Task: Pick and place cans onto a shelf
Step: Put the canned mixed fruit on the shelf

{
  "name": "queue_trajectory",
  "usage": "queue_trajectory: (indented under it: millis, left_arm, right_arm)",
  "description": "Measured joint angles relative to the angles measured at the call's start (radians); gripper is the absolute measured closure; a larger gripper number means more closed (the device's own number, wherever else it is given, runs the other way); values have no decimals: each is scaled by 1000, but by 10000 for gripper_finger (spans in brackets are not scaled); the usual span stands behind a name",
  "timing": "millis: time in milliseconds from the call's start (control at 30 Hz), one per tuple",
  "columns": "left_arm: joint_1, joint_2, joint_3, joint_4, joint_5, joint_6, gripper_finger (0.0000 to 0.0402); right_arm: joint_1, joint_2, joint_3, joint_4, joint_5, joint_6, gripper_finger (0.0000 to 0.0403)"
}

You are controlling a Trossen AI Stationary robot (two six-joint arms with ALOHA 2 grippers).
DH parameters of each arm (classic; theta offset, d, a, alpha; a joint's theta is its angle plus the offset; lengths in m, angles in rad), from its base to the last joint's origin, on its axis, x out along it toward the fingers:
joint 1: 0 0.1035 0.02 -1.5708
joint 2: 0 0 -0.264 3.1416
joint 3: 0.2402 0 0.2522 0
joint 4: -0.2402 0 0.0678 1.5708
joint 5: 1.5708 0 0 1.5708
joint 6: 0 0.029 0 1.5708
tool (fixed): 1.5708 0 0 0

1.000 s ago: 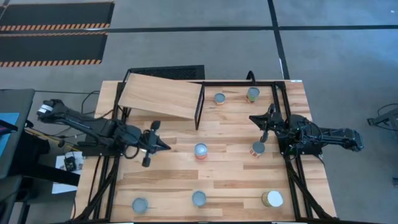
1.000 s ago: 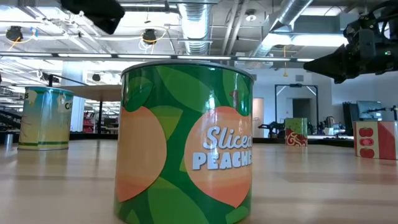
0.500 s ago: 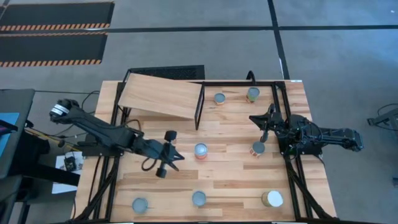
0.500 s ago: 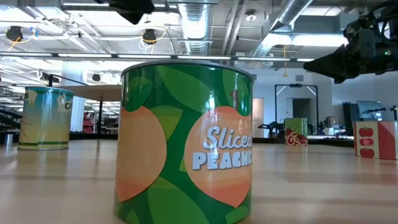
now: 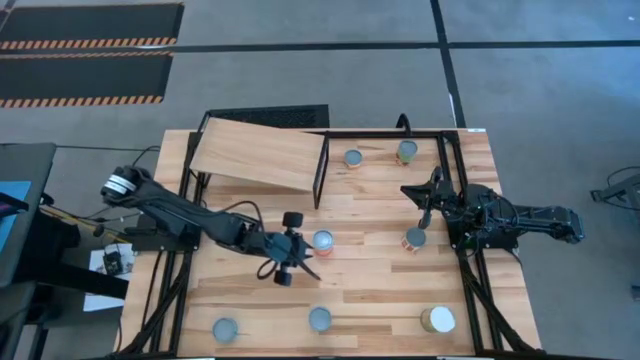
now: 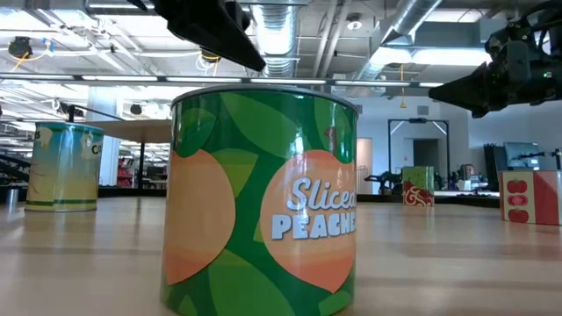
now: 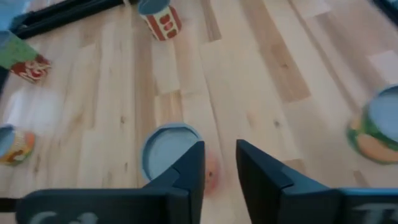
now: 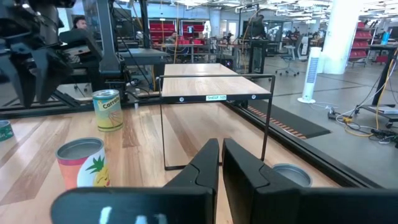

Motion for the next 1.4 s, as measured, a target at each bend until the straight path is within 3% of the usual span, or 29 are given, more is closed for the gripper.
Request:
queue_trajectory:
  millis: [300, 633, 800, 1167, 1400]
  left_arm:
    - [0, 131, 7, 53, -73, 80, 270]
    - [2, 225, 7, 73, -124, 174, 263]
    - [14, 238, 7, 73, -126, 188, 288]
    - [51, 233, 9, 72, -55, 230, 390]
    - [21, 174, 87, -88, -47, 204, 398]
  right_arm:
    - [0, 0, 0, 0, 0, 0, 356]
    - [0, 0, 0, 0, 0, 0, 356]
    - [0, 0, 0, 0, 0, 0, 356]
    - [0, 0, 0, 0, 0, 0, 356]
    - [0, 0, 0, 0, 0, 0, 356]
